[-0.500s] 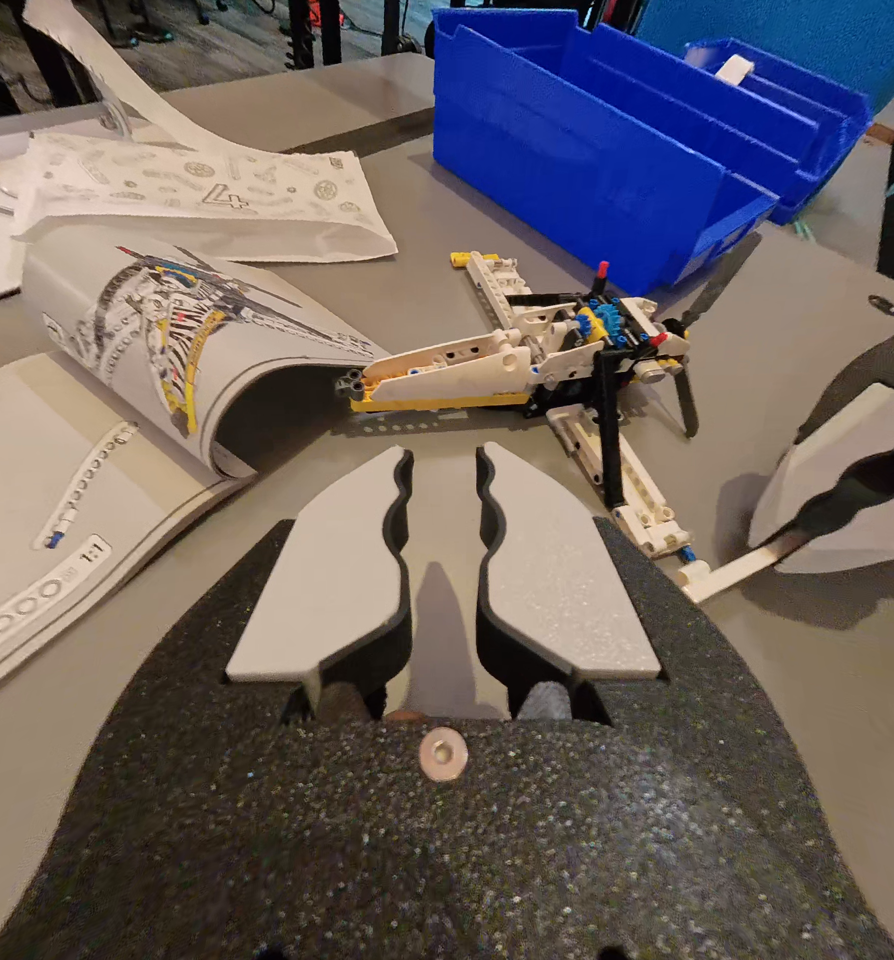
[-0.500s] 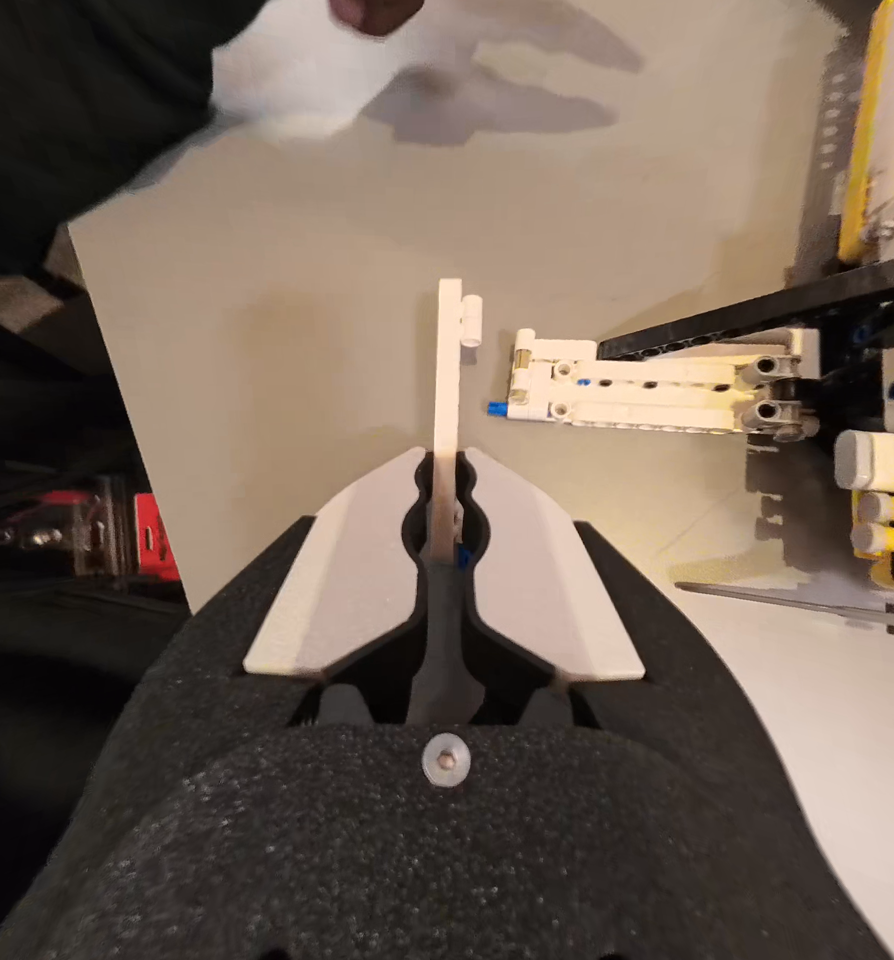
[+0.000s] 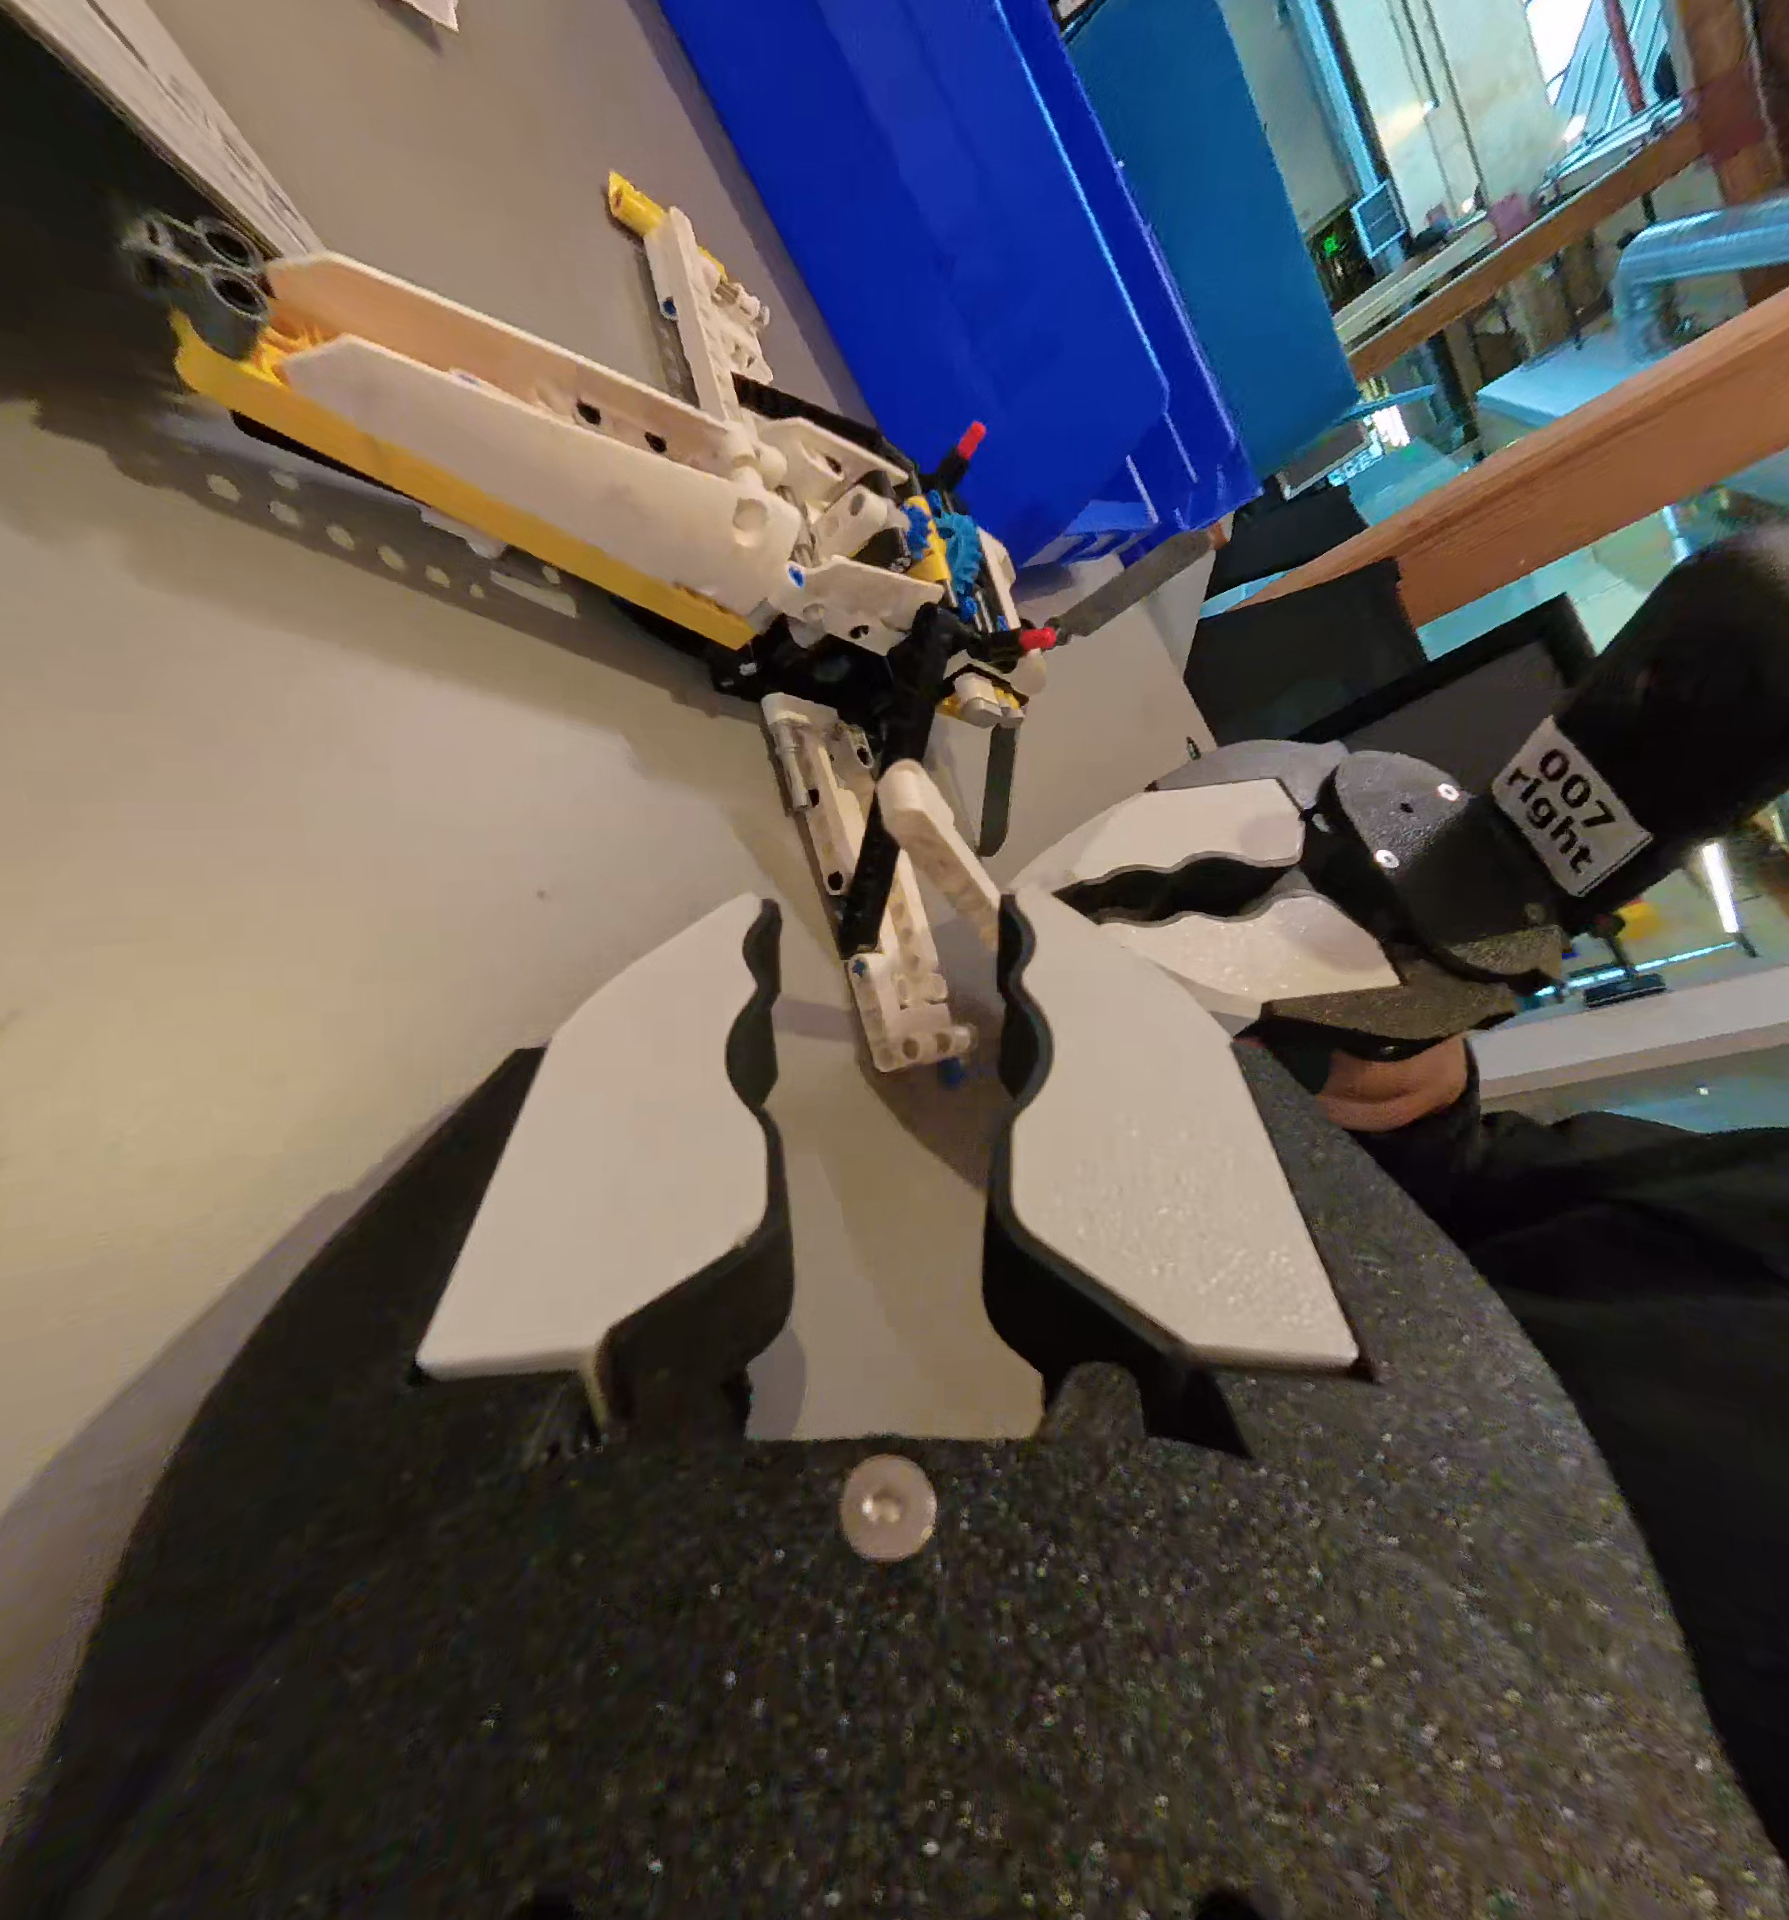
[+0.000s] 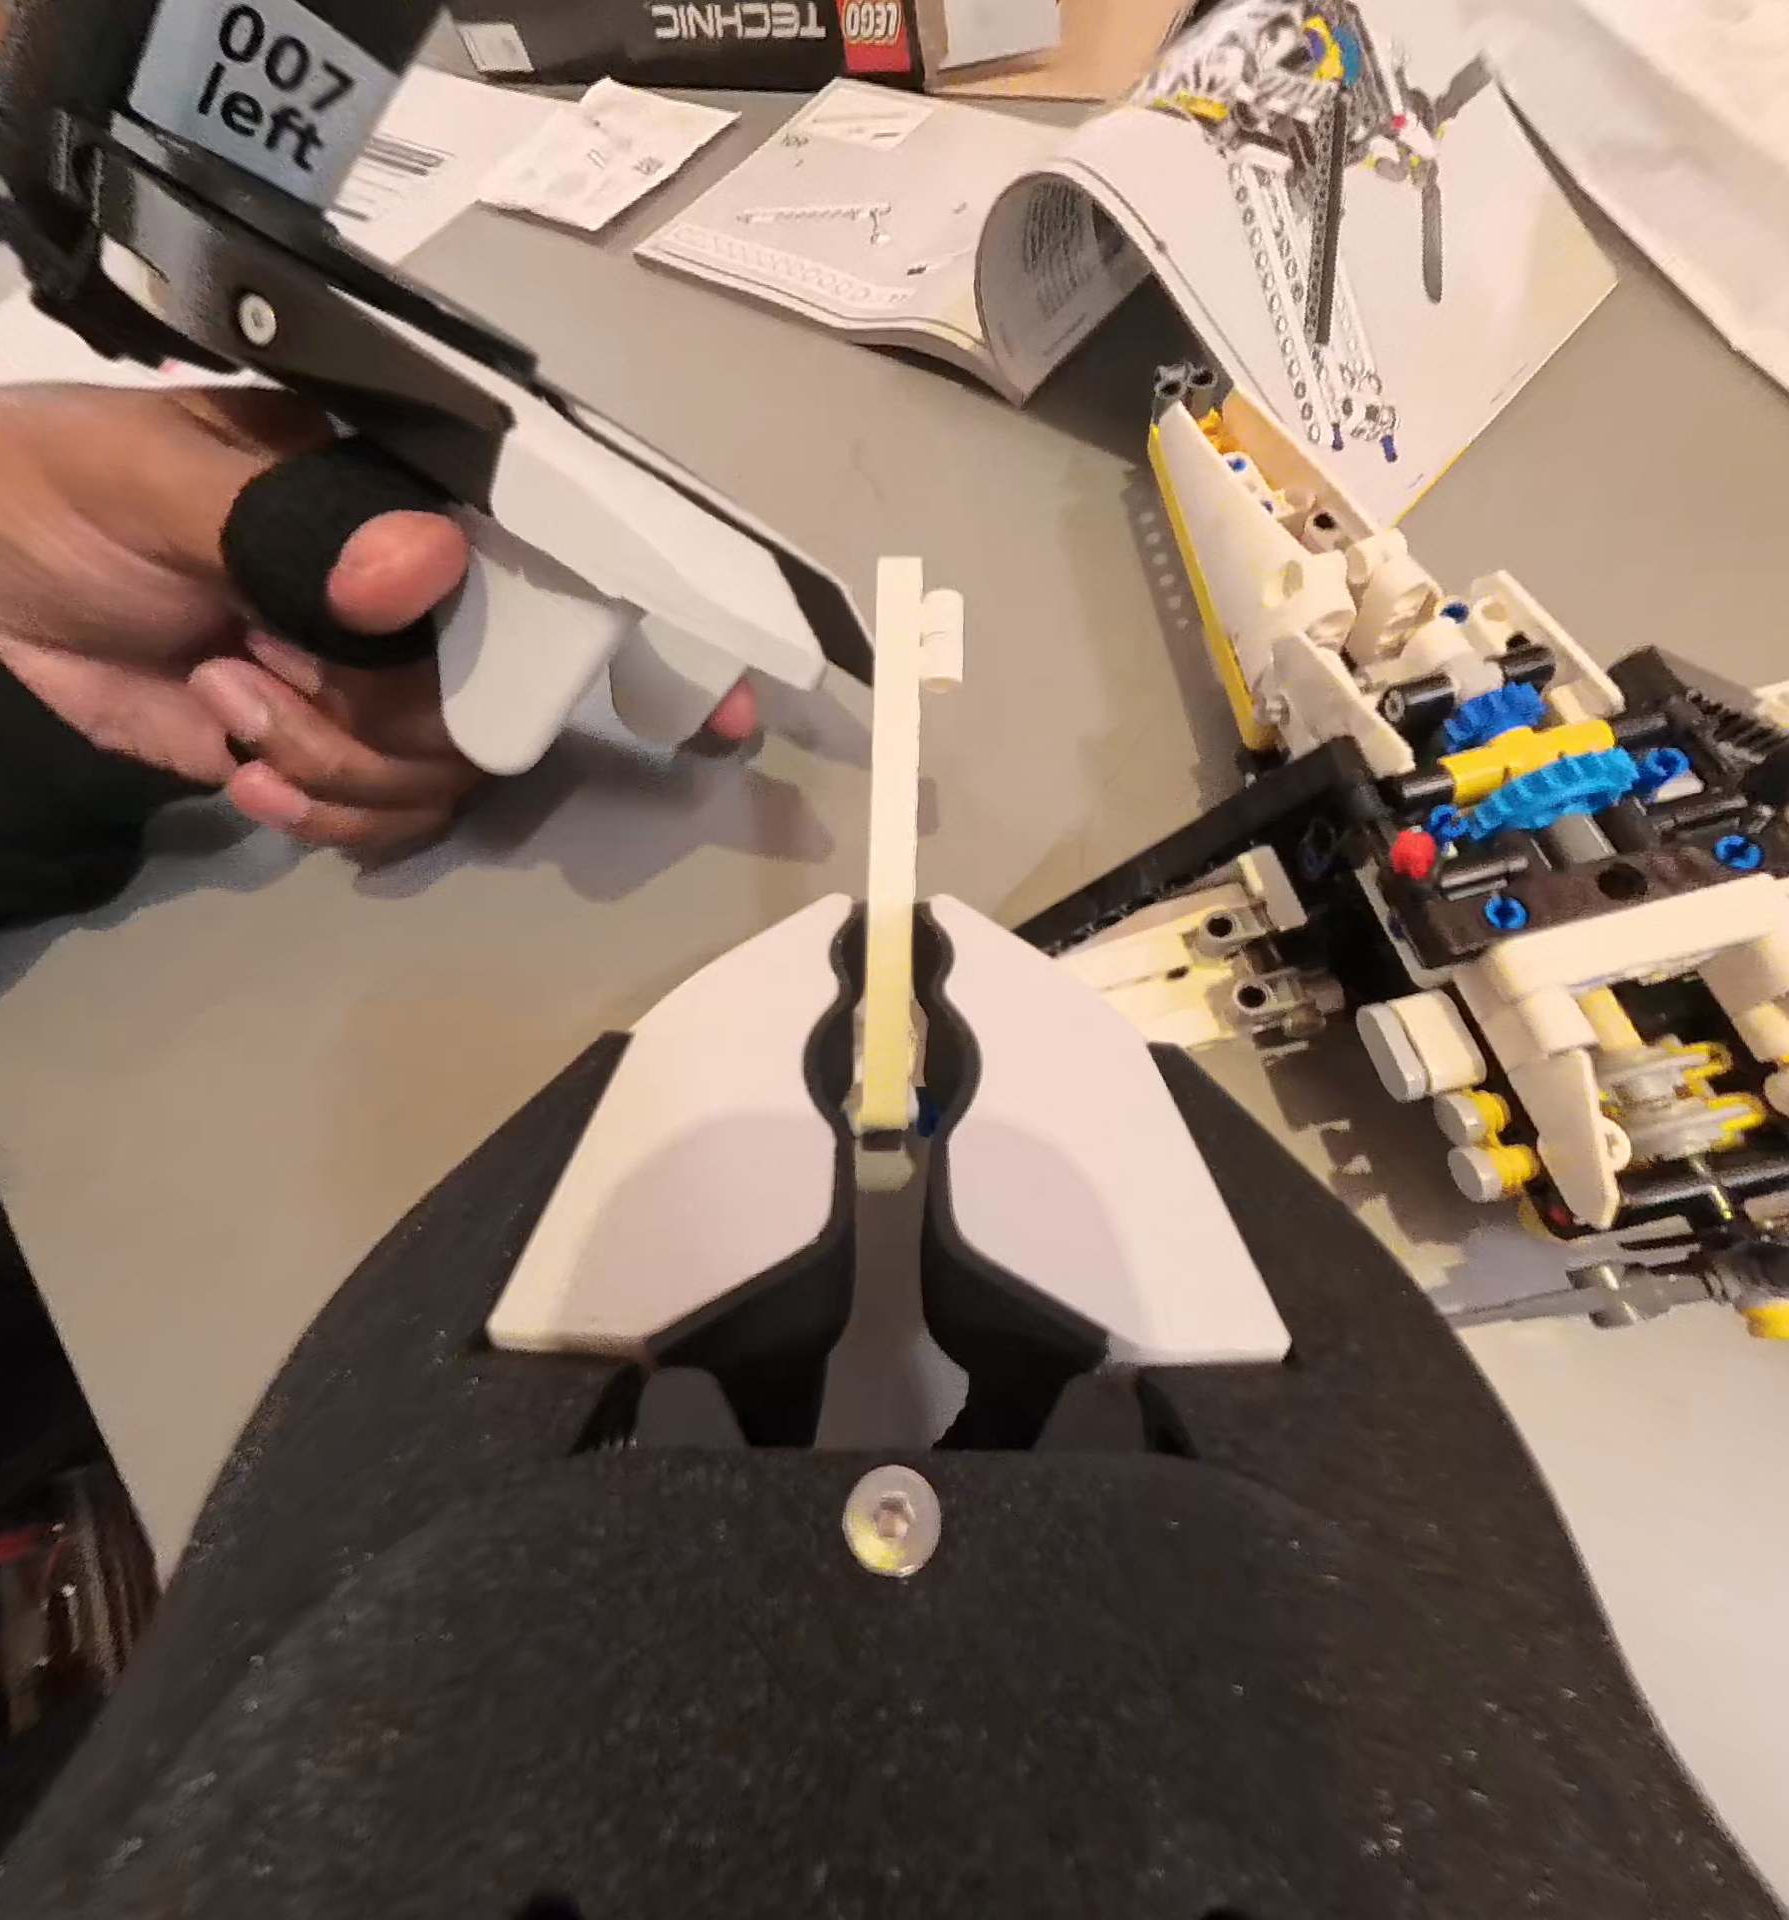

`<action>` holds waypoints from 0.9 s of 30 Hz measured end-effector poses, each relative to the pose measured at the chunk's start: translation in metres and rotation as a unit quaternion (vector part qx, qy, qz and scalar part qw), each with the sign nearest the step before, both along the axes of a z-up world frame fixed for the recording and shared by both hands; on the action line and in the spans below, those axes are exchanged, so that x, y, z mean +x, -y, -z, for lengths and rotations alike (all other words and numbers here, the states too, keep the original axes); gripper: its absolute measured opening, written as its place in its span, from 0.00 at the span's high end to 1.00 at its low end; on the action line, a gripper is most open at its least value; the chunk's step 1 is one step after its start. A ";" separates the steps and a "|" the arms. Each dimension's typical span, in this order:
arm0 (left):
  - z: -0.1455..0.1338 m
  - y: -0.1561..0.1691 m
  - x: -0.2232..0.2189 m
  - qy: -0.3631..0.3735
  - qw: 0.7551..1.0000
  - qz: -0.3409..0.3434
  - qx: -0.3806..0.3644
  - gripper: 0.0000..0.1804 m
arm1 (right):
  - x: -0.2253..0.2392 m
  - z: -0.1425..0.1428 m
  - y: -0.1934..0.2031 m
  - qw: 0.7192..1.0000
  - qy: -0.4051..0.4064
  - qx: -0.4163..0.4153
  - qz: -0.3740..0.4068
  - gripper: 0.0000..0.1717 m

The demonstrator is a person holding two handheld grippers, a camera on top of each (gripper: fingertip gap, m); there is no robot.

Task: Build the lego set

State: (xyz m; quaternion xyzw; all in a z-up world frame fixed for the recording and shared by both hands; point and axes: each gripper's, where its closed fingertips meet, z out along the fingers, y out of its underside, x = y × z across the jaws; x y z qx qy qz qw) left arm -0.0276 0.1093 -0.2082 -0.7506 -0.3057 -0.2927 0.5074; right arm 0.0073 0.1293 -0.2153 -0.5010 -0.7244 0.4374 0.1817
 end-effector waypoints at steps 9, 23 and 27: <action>-0.011 -0.003 0.001 0.039 0.998 -0.018 0.043 0.86 | -0.017 -0.006 0.018 0.998 -0.044 0.034 0.001 0.95; -0.020 0.002 -0.009 0.039 0.995 -0.045 0.078 0.96 | -0.028 -0.009 0.036 0.995 -0.081 0.045 -0.033 0.95; -0.024 0.005 -0.013 0.036 0.994 -0.050 0.089 0.96 | -0.026 -0.011 0.037 0.994 -0.080 0.043 -0.051 0.92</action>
